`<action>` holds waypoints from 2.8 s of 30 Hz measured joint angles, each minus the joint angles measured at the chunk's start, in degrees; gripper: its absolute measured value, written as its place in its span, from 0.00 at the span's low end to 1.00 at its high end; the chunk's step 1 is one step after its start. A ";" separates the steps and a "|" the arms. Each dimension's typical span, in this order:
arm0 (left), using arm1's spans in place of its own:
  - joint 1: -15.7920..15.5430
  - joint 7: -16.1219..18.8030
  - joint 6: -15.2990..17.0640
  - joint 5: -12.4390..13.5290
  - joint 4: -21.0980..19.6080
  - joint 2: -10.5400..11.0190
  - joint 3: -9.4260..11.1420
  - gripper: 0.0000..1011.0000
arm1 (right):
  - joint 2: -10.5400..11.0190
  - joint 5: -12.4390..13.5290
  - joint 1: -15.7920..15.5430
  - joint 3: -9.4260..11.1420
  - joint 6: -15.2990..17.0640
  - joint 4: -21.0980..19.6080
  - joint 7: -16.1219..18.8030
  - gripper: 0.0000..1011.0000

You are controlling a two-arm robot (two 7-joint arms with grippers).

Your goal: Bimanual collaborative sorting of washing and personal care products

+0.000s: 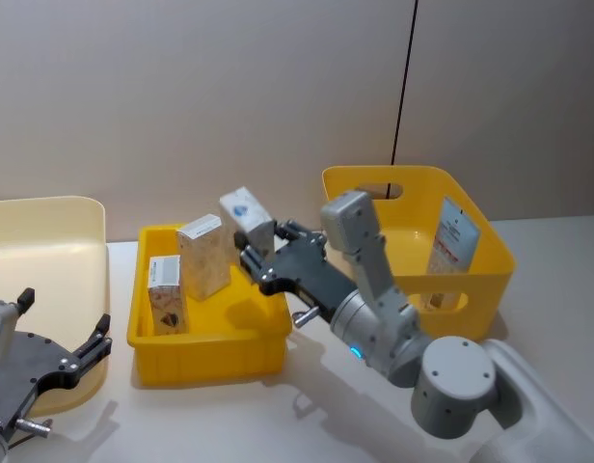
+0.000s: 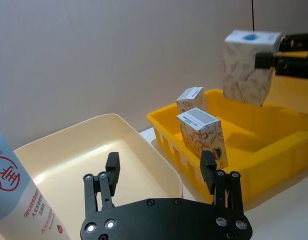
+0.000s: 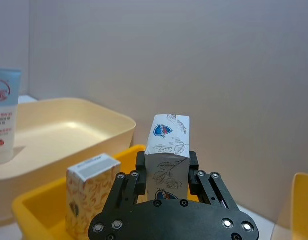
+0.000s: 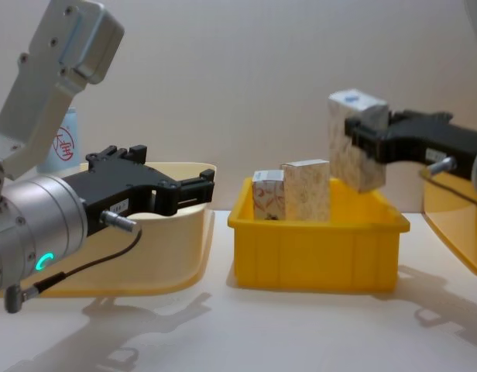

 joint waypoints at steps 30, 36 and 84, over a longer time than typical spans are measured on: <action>0.00 0.00 0.00 0.00 0.00 0.00 0.00 0.99 | -0.34 -4.46 -8.84 8.34 -2.83 -14.19 -10.91 0.44; 0.00 0.00 0.00 0.00 0.00 0.00 0.00 0.99 | -0.78 -6.09 -10.34 9.47 -0.46 -15.86 -13.60 0.44; 0.00 0.00 0.00 0.01 0.00 0.00 0.00 0.99 | -6.05 -9.99 -11.33 14.47 15.49 -13.89 -20.56 0.44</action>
